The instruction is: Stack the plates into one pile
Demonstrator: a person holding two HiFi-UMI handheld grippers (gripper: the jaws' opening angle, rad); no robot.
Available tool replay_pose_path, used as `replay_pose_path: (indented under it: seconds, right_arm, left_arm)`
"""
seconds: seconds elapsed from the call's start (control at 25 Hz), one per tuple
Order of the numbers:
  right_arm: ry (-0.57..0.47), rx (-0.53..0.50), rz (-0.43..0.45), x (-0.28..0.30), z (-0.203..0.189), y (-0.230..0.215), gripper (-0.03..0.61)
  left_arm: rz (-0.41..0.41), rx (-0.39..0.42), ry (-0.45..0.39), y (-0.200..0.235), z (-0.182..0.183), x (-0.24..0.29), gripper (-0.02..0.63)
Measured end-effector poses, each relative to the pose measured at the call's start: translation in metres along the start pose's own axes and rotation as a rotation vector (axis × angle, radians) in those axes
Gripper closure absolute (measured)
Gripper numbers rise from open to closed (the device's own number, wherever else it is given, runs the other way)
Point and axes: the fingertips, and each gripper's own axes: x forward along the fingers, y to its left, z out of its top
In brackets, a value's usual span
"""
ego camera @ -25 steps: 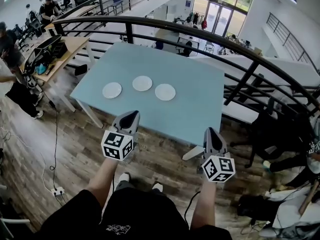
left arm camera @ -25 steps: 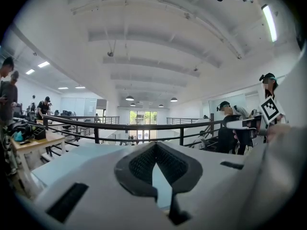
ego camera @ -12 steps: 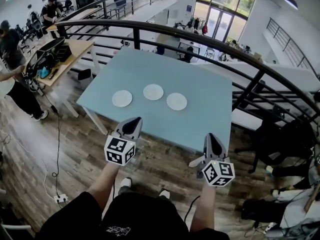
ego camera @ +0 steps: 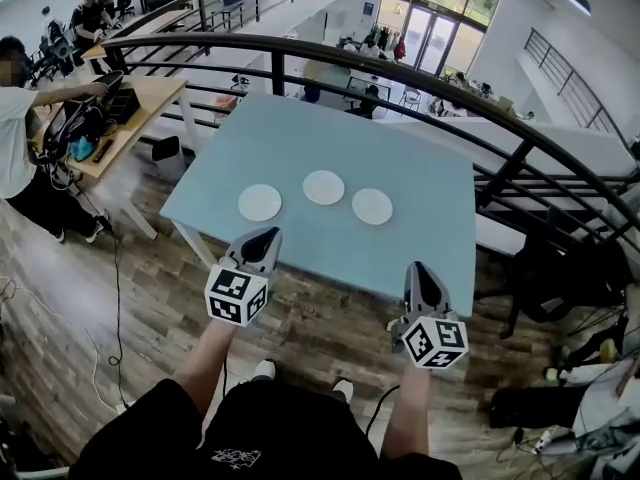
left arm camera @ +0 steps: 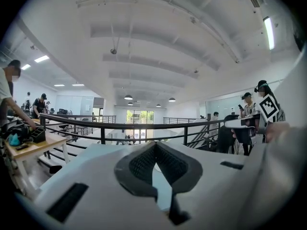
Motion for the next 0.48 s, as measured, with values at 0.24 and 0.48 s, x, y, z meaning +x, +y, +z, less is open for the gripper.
replay_pose_path:
  seconds: [0.24,0.48]
  right_arm:
    - [-0.007,-0.014,-0.01,0.031,0.002,0.038,0.572]
    - [-0.013,-0.017,-0.054,0.042,0.003,0.065,0.572]
  left_arm:
    - [-0.03,-0.001,-0.015,0.043,0.004,-0.001,0.606]
    - [-0.069,-0.003,-0.011,0.077,0.005,-0.007,0.606]
